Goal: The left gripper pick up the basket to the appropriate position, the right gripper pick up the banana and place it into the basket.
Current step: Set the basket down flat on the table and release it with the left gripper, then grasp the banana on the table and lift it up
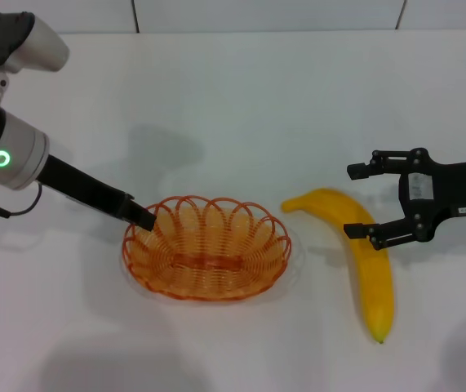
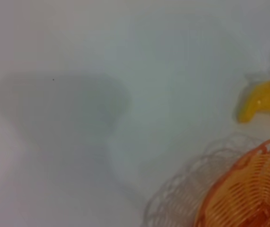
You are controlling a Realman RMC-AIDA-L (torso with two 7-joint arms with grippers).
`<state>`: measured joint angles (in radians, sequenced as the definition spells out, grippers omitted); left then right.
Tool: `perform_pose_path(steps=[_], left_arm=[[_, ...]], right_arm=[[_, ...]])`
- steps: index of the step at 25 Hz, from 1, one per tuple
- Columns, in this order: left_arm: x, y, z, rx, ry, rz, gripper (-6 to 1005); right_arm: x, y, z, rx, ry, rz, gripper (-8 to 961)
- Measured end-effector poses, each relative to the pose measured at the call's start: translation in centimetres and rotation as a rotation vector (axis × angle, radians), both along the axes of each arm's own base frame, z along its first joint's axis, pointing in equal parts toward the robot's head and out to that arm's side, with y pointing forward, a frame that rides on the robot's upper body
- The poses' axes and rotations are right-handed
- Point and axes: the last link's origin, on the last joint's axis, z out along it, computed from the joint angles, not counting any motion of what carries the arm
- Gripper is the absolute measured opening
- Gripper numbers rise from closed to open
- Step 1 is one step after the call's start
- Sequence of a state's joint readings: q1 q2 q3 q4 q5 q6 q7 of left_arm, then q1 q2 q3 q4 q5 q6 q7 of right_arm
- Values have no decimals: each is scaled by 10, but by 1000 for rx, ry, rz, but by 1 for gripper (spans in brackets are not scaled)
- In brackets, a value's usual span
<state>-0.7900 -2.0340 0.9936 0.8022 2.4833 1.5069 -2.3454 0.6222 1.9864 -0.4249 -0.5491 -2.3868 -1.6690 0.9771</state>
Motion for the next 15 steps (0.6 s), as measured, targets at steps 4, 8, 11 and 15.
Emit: perform_pose_path(steps=[4, 8, 11, 15], left_arm=[[0, -1, -1, -5, 4, -3, 227], [0, -1, 0, -8, 3, -3, 311], [4, -2, 5, -14, -2, -14, 374], [9, -8, 29, 23, 2, -60, 596]], right_arm=[[0, 0, 0, 0, 0, 0, 896], [0, 0, 0, 0, 0, 1, 896], [0, 0, 1, 6, 6, -3, 896], [2, 1, 6, 29, 22, -17, 896]])
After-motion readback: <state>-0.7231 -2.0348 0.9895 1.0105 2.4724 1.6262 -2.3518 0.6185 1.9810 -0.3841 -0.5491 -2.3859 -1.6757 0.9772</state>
